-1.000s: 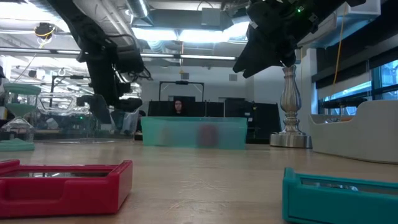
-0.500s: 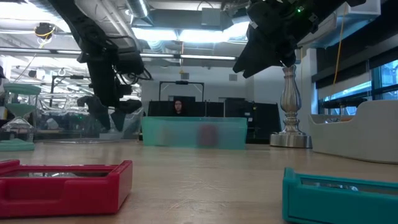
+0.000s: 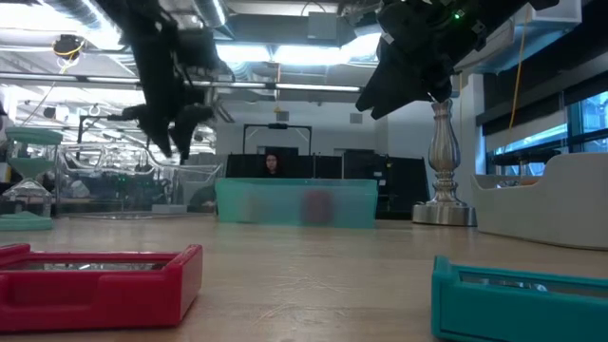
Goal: Pick & Place Office items
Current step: Put the red timer into the transparent bin
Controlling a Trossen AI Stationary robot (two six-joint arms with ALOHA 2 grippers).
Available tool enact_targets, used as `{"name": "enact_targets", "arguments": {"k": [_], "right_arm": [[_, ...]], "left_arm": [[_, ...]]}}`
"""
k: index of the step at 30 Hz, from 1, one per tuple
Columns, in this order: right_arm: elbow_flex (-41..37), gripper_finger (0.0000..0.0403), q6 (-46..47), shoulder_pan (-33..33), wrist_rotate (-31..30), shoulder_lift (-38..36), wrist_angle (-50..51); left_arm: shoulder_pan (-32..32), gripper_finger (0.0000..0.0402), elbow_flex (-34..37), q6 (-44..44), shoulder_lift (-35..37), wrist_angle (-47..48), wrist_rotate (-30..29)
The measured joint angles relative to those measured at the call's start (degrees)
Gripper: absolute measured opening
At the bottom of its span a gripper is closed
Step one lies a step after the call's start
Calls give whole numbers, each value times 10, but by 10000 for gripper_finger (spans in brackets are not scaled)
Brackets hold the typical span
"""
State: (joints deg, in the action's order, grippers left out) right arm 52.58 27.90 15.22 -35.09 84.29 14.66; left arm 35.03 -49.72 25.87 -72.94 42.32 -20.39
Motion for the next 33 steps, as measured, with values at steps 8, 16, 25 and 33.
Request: {"name": "enact_targets", "arguments": {"k": [8,16,25,33], "right_arm": [[0,276,0,0,0,0,0],[0,276,1,0,0,0,0],[0,276,7,0,0,0,0],[0,276,17,0,0,0,0]], "left_arm": [[-151,194,29,15,85,-59,199],[-420,194,76,48,71,-292,164],[-615,210,76,50,-61,-470,91],[-672,253,76,6,-192,-614,103]]}}
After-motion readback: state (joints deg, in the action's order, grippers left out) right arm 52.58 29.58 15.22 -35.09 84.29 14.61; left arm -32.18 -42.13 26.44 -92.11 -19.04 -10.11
